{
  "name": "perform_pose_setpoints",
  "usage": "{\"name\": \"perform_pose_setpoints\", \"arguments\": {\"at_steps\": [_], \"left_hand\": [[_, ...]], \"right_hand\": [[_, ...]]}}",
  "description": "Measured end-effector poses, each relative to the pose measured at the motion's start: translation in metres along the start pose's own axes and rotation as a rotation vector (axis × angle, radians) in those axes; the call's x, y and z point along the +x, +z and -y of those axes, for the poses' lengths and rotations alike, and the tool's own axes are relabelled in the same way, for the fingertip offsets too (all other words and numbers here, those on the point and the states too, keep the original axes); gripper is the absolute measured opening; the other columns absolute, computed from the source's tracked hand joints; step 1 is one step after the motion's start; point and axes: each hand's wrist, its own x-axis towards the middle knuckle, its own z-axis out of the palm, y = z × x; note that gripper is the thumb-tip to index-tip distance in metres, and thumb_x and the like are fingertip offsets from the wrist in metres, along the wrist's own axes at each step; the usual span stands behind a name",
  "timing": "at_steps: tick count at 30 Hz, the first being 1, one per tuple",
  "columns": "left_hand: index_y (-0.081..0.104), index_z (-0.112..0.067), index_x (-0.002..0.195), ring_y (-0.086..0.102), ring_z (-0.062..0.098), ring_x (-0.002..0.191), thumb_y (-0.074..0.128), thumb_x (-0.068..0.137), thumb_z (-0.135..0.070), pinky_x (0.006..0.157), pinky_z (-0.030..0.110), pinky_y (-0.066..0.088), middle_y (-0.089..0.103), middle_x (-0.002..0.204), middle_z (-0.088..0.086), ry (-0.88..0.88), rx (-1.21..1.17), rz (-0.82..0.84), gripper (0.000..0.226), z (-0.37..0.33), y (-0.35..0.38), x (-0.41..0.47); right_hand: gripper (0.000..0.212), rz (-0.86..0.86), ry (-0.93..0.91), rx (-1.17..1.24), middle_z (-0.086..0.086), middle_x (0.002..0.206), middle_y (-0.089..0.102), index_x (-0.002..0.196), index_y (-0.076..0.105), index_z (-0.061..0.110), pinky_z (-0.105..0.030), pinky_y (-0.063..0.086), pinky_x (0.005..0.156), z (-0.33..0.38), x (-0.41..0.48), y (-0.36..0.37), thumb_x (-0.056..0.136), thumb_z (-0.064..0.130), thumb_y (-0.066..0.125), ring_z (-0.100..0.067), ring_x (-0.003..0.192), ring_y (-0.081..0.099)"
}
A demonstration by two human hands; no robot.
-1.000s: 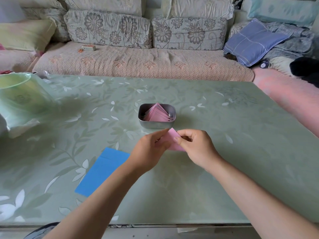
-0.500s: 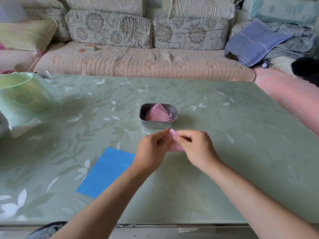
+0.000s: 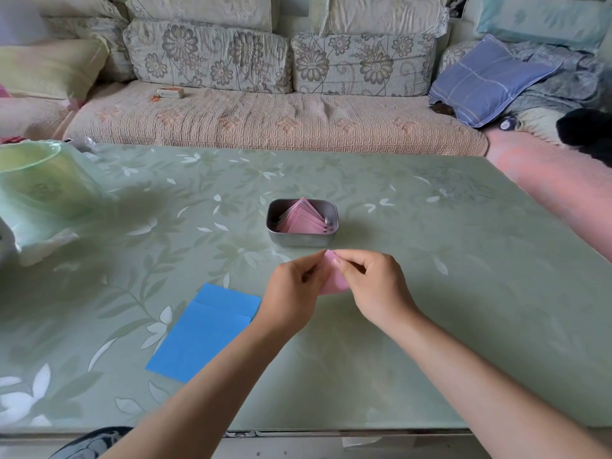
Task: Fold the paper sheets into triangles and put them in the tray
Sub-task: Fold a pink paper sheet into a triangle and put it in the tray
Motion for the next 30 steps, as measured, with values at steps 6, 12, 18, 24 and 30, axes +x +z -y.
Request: {"name": "perform_pose_setpoints", "arguments": {"at_steps": [6,12,18,24,30], "left_hand": [[0.068,-0.021,0.099,0.053,0.006,0.071,0.050,0.102,-0.029,0.072,0.031,0.050,0.072,0.081,-0.007,-0.013,0.042,-0.018,0.019,0.002,0.001,-0.002],[0.072,-0.019,0.103,0.050,0.004,0.071,0.050,0.102,-0.028,0.069,0.025,0.046,0.070,0.081,-0.003,-0.018,0.095,-0.054,0.024,-0.002,0.000,-0.002],[0.064,-0.014,0.086,0.040,0.007,0.063,0.048,0.103,-0.025,0.059,0.022,0.039,0.062,0.073,0.008,0.050,0.155,-0.024,0.026,-0.006,0.000,-0.005],[0.066,-0.013,0.087,0.039,0.008,0.059,0.049,0.102,-0.024,0.056,0.023,0.038,0.058,0.066,-0.001,0.025,0.238,-0.018,0.025,-0.005,-0.002,-0.005],[0.067,-0.018,0.080,0.034,0.014,0.059,0.054,0.094,-0.019,0.049,0.021,0.031,0.048,0.061,-0.003,-0.048,0.384,0.105,0.019,-0.007,-0.012,-0.002]], "right_hand": [[0.028,-0.026,-0.104,-0.267,0.001,0.105,0.070,0.122,0.071,0.021,-0.032,0.050,0.086,0.005,-0.006,0.008,0.103,0.027,0.052,-0.019,0.099,0.065],[0.025,0.009,-0.202,-0.470,0.011,0.072,0.047,0.100,0.072,0.018,-0.037,0.042,0.075,0.012,-0.009,0.003,0.103,0.023,0.048,-0.021,0.074,0.048],[0.021,0.068,-0.228,-0.471,0.012,0.067,0.038,0.090,0.068,0.018,-0.035,0.034,0.071,0.010,-0.009,0.001,0.101,0.018,0.050,-0.014,0.070,0.037],[0.013,0.081,-0.065,-0.341,0.016,0.073,0.064,0.088,0.075,0.028,-0.028,0.044,0.071,0.007,-0.005,-0.004,0.093,0.031,0.065,-0.011,0.070,0.057],[0.024,0.191,0.127,-0.333,0.014,0.078,0.071,0.078,0.073,0.029,-0.032,0.052,0.081,0.002,0.000,-0.008,0.091,0.046,0.064,-0.016,0.083,0.066]]}}
